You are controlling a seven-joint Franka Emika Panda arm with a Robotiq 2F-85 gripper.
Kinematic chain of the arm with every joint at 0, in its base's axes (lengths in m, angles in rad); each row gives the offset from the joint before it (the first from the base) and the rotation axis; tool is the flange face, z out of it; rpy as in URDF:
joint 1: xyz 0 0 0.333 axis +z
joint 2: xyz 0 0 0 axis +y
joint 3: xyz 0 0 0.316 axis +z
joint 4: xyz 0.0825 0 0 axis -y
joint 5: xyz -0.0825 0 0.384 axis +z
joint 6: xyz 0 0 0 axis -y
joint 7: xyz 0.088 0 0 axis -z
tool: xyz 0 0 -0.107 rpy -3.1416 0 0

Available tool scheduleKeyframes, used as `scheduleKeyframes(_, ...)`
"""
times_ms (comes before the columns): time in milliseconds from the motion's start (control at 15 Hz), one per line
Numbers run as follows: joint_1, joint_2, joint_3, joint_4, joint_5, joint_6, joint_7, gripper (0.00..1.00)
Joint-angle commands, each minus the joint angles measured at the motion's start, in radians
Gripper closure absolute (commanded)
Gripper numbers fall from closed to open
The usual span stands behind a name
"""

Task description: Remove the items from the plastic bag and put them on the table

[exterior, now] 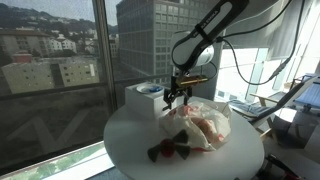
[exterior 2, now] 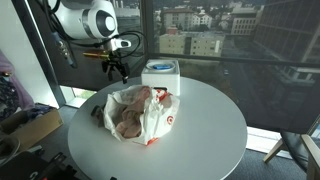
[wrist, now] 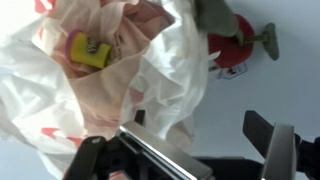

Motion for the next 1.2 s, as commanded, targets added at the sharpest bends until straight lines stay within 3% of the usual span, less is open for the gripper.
scheduleKeyframes(0, -0.038, -0.048, -0.049, -0.064, -0.036, -0.058, 0.083, 0.0)
scheduleKeyframes(333, -0.077, -0.043, -0.057, -0.129, -0.023, -0.134, 0.08, 0.0)
scheduleKeyframes(800, -0.079, 0.039, -0.081, -0.19, -0.061, 0.021, 0.135, 0.0)
scheduleKeyframes(1133, -0.06, 0.153, -0.141, -0.146, -0.134, 0.083, 0.192, 0.0)
